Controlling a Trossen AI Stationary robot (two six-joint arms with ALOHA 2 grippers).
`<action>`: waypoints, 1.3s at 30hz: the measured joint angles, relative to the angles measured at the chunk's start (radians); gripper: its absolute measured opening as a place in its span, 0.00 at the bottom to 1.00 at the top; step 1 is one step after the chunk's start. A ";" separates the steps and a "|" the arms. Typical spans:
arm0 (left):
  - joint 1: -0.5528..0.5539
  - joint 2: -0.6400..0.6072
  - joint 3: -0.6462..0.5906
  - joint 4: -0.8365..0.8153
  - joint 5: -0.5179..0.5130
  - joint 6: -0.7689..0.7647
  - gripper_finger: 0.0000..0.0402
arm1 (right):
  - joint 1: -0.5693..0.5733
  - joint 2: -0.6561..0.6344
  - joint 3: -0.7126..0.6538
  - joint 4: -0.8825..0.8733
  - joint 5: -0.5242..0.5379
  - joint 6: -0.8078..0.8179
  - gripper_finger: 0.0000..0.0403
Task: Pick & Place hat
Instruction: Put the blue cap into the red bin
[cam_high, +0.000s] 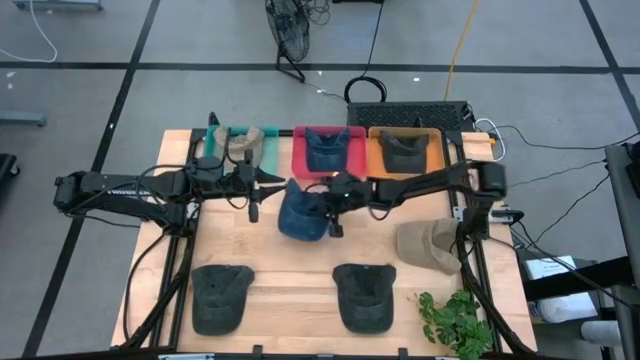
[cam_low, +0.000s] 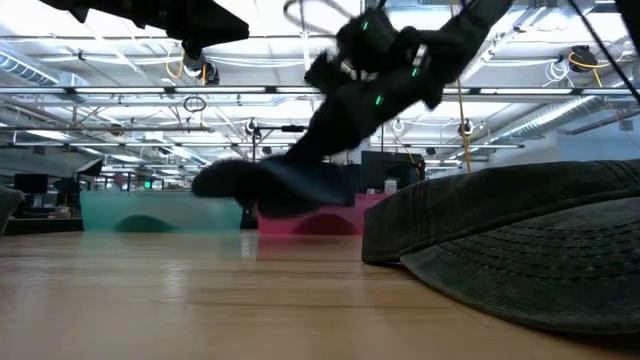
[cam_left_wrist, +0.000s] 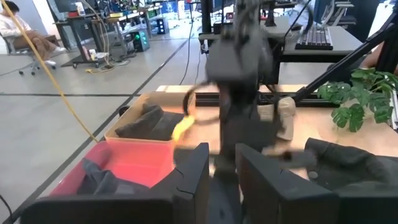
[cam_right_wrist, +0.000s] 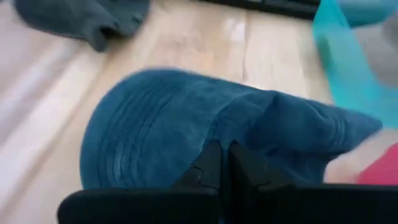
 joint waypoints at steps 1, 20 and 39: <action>0.000 0.000 0.000 0.000 0.000 0.004 0.22 | -0.004 -0.035 -0.001 -0.023 -0.004 -0.007 0.00; 0.003 0.000 0.000 0.010 -0.001 0.046 0.22 | -0.500 -0.143 -0.001 0.051 -0.787 0.084 0.00; 0.040 0.002 0.000 0.001 -0.001 0.039 0.22 | -0.683 0.155 0.149 0.241 -1.046 0.234 0.00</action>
